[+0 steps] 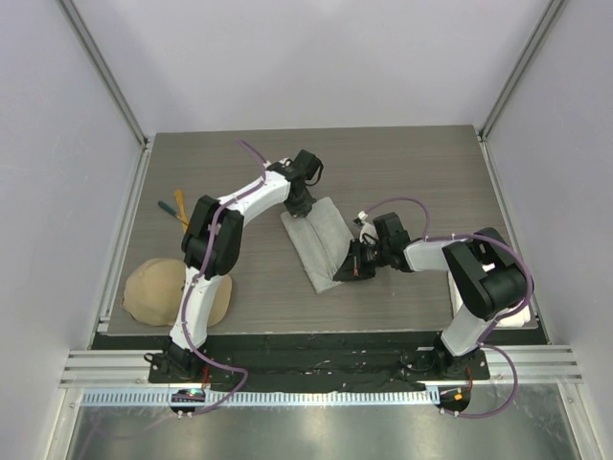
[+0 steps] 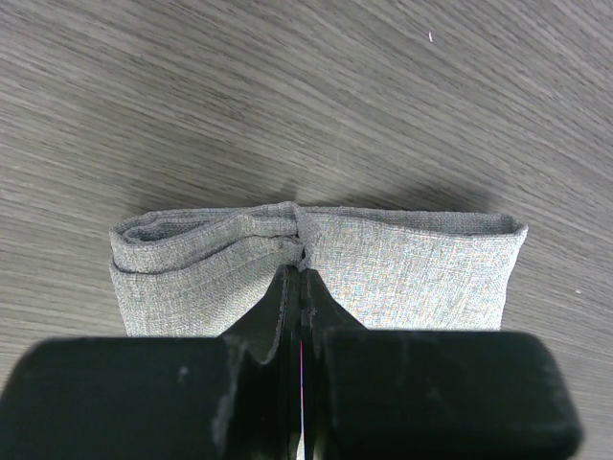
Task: Fold the napkin into a case and place the utensils inside
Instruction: Fold the lower triangle-folded napkin at the center of the board.
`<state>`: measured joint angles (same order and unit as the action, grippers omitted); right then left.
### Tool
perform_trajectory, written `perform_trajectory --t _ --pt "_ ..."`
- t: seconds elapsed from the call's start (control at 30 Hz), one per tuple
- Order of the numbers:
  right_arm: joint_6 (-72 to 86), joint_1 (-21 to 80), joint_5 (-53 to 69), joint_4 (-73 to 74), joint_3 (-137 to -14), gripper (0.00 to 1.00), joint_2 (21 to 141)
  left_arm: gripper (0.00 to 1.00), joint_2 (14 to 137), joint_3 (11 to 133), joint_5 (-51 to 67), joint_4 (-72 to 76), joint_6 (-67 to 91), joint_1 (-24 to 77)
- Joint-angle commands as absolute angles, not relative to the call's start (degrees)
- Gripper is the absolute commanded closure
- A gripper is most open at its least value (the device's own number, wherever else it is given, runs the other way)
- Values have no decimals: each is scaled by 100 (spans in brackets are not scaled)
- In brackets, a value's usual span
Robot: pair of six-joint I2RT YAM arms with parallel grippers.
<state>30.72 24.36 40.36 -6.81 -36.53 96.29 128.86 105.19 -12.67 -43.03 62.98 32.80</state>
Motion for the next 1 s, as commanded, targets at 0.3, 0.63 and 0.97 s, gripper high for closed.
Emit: perform_trajectory --t 0.3,0.63,0.97 --pt "2892 2417 3955 -369 -3595 99 9668 100 12366 10547 -1960 -3902 6293 3357" --pt "2900 2399 3955 -360 -3586 99 9642 100 12444 10634 -2083 -3787 6249 3463" --pt "2909 2391 3946 -334 -3533 99 9589 100 12901 10889 -1731 -3516 6083 3437"
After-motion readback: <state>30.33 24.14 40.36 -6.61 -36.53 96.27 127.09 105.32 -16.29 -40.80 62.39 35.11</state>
